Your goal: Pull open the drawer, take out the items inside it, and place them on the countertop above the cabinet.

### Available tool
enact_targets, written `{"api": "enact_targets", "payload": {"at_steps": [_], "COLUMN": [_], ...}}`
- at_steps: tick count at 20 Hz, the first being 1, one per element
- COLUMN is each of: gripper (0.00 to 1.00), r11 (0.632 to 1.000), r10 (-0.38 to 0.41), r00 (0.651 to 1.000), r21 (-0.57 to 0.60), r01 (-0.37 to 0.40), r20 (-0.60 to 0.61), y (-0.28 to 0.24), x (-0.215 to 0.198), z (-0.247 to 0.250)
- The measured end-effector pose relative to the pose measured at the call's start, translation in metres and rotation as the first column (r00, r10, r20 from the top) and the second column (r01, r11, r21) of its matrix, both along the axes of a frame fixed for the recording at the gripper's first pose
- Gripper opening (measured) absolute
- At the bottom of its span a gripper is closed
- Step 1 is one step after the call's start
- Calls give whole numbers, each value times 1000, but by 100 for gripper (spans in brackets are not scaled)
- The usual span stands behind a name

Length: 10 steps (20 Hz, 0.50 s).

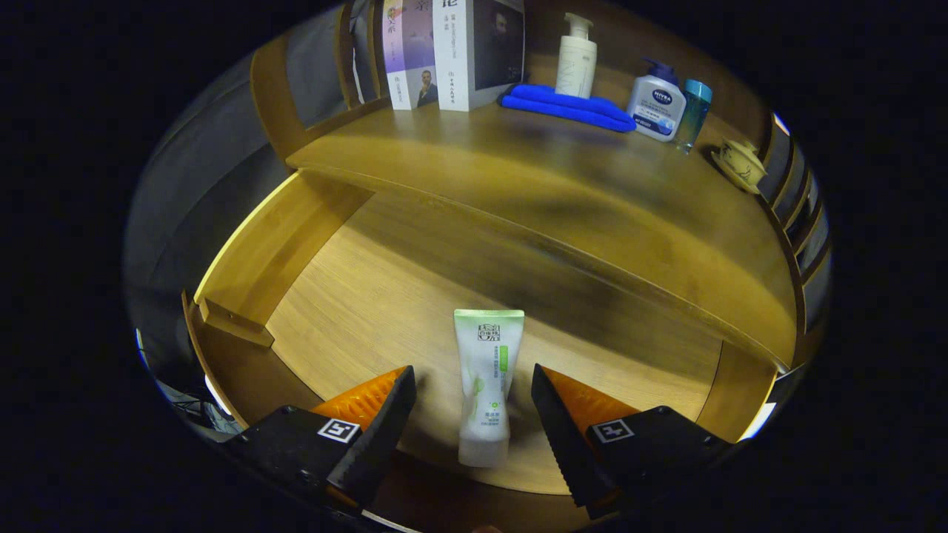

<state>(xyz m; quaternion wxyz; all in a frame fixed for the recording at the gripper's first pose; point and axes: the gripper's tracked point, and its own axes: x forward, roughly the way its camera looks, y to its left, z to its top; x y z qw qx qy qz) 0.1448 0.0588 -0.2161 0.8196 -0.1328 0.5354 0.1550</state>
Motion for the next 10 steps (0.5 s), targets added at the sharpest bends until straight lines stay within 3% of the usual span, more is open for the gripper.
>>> {"api": "enact_targets", "payload": {"at_steps": [7, 10], "gripper": [96, 59], "r11": [1000, 999], "r10": [-9, -27], "r00": [996, 995], "r21": [-8, -43], "r01": [8, 23], "r20": [-88, -96], "y": [-2, -13], "x": [-4, -7], "z": [-20, -27]}}
